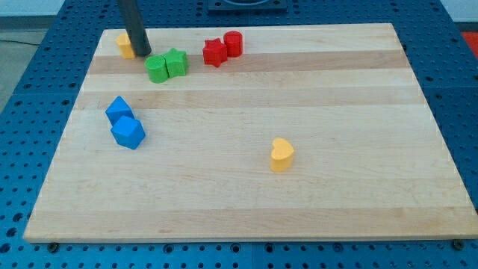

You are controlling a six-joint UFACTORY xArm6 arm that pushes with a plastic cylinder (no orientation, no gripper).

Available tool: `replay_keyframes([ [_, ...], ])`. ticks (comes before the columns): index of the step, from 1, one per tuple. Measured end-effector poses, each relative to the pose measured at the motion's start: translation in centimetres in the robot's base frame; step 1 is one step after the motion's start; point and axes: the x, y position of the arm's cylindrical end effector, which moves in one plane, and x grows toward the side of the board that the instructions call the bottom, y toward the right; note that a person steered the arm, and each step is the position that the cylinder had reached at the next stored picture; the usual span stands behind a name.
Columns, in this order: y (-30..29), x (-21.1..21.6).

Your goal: Place the red star on top of red circle

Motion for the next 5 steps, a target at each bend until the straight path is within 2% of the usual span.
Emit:
replay_keyframes([
  [2,1.5,-0.1],
  [3,8.6,-0.3],
  [4,11.8,-0.4],
  [5,12.1,1.8],
])
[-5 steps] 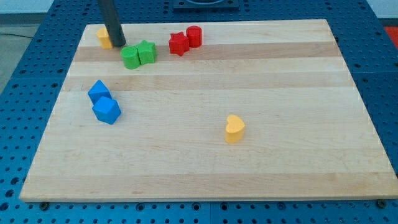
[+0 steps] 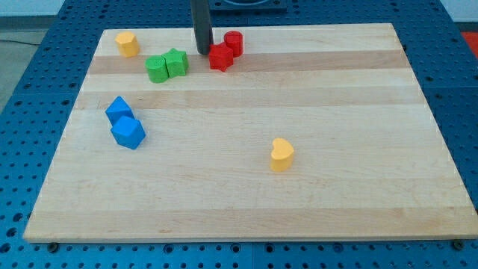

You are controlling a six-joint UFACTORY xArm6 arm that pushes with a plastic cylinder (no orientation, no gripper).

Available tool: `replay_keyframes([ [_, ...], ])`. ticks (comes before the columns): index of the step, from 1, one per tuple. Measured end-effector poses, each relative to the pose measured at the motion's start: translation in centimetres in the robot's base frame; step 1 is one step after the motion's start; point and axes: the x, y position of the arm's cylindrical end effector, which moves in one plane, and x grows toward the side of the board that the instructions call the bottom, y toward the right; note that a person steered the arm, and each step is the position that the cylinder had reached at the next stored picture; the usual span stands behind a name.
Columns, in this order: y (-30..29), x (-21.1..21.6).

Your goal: Place the red star on top of red circle

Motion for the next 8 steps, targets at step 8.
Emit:
replay_keyframes([
  [8,3.8,3.0],
])
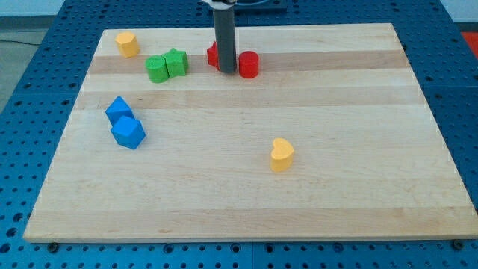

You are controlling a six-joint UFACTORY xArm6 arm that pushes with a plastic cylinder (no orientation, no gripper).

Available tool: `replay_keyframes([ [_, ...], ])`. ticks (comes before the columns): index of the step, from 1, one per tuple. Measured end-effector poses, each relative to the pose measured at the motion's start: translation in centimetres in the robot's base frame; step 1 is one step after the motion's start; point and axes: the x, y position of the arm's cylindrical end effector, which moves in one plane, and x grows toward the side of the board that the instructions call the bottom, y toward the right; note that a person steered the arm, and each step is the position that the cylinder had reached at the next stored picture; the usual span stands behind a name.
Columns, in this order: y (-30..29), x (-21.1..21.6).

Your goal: Place the red star on top of red circle

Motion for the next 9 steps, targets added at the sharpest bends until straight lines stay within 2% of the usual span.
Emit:
replay_keyframes([
  [1,-1.1,0.9],
  [2,-4.8,0.8],
  [3,-6.1,-2.3],
  [4,-3.4,-5.5],
  [6,-2.3,-2.8],
  [7,1.9,-2.3],
  [9,3.3,-2.6],
])
